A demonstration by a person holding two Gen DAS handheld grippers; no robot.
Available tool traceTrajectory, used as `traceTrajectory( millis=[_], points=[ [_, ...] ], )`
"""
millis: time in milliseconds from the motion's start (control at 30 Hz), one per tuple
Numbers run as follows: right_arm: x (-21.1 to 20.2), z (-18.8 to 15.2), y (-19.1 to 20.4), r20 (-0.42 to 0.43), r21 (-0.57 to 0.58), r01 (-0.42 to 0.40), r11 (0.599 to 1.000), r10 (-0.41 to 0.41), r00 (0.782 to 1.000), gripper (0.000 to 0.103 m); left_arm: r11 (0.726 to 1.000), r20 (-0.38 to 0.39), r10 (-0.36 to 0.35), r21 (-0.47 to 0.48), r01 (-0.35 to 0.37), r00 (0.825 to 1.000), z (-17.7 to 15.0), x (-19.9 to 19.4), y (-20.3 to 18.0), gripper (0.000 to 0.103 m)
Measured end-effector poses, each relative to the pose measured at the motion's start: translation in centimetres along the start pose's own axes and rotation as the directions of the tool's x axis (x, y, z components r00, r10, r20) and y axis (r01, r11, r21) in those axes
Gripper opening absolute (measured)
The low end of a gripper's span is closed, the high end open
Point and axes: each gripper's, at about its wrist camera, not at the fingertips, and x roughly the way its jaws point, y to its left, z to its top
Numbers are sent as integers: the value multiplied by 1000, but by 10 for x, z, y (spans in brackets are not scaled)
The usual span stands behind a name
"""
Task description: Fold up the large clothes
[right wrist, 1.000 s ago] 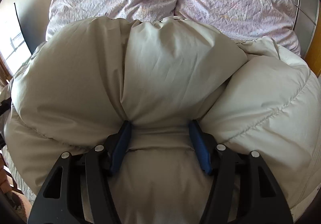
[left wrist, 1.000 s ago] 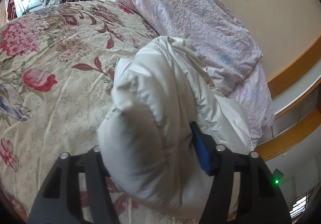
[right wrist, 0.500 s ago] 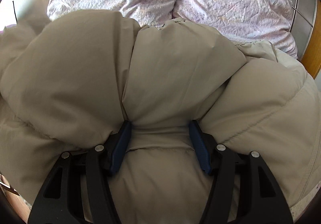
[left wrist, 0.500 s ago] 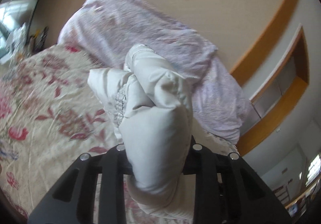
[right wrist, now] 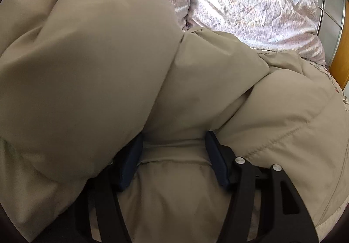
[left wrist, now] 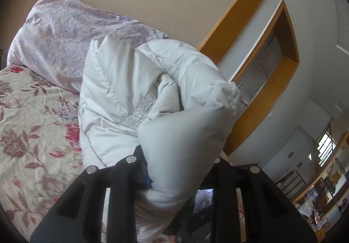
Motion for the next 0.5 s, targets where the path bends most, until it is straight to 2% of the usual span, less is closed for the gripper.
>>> traceTrajectory(
  millis=[200, 367, 500],
  points=[
    [-30, -16, -18, 61, -11, -10, 1000, 10, 998, 61, 999, -28, -17, 34, 18, 999, -7, 18, -24, 28],
    [-71, -37, -36, 131, -39, 18, 999, -13, 991, 62, 996, -62, -43, 70, 48, 997, -17, 34, -45, 29],
    [-88, -50, -53, 146, -19, 54, 998, -51, 988, 62, 993, -108, -73, 87, 83, 991, -27, 53, -61, 30]
  ],
)
